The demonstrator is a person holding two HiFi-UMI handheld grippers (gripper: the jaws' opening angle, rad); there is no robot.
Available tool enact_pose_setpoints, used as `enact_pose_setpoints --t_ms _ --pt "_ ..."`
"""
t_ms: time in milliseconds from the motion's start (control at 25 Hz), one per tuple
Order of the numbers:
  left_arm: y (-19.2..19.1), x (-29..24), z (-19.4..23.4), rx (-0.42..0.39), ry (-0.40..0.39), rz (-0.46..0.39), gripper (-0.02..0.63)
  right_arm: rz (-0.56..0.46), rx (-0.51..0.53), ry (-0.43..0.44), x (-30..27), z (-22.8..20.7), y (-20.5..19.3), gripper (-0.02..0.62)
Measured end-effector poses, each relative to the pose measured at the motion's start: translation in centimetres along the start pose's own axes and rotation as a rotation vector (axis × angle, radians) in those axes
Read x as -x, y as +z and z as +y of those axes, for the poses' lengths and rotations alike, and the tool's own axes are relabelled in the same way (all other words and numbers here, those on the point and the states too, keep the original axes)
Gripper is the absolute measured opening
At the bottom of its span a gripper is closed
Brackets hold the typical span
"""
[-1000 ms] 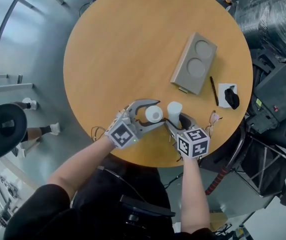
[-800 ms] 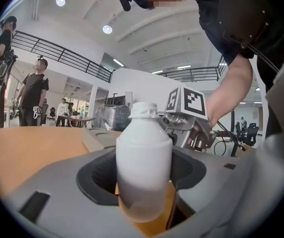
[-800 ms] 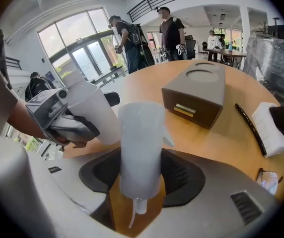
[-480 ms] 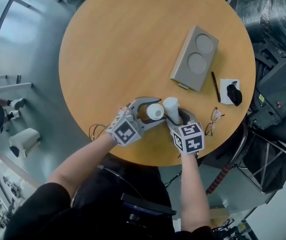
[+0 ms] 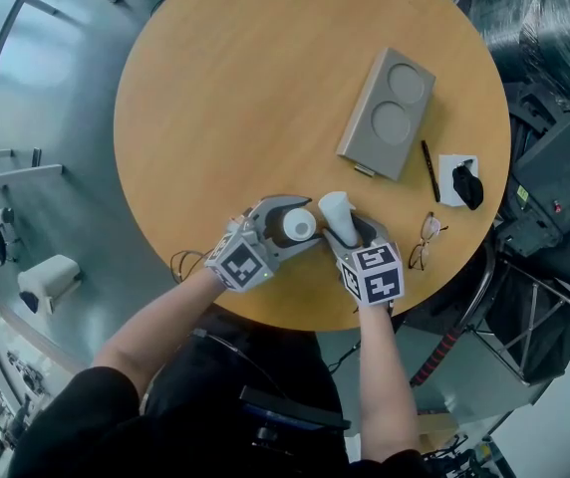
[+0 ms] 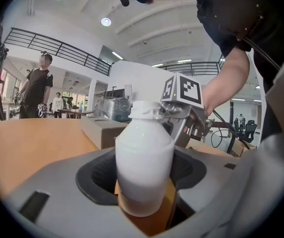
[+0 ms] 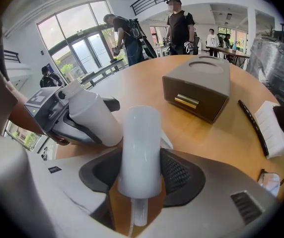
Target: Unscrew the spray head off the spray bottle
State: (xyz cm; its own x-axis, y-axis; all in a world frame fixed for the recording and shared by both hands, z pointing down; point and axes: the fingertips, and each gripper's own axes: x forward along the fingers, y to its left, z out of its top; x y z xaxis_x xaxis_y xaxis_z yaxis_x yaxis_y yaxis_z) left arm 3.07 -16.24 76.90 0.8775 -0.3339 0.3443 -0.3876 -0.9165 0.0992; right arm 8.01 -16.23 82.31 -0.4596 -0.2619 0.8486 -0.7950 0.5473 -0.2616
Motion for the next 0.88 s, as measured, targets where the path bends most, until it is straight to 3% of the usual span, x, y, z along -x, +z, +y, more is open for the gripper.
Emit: enact_pose_setpoints --t_ms 280,680,880 --pt "-0.9 -0.4 -0.4 -0.013 0.021 -0.012 0.322 0.009 0.017 0.014 -0.2 0.5 -0.4 0.253" --pt "-1.5 1.1 -0.9 0.020 0.042 0.035 0.338 -0.030 0.015 0.020 1.5 1.4 0.2 0.262" --pt "0.7 1.7 -1.4 0.018 0.035 -0.022 0.355 -0.047 0.016 0.026 3.1 2.1 0.1 0.265"
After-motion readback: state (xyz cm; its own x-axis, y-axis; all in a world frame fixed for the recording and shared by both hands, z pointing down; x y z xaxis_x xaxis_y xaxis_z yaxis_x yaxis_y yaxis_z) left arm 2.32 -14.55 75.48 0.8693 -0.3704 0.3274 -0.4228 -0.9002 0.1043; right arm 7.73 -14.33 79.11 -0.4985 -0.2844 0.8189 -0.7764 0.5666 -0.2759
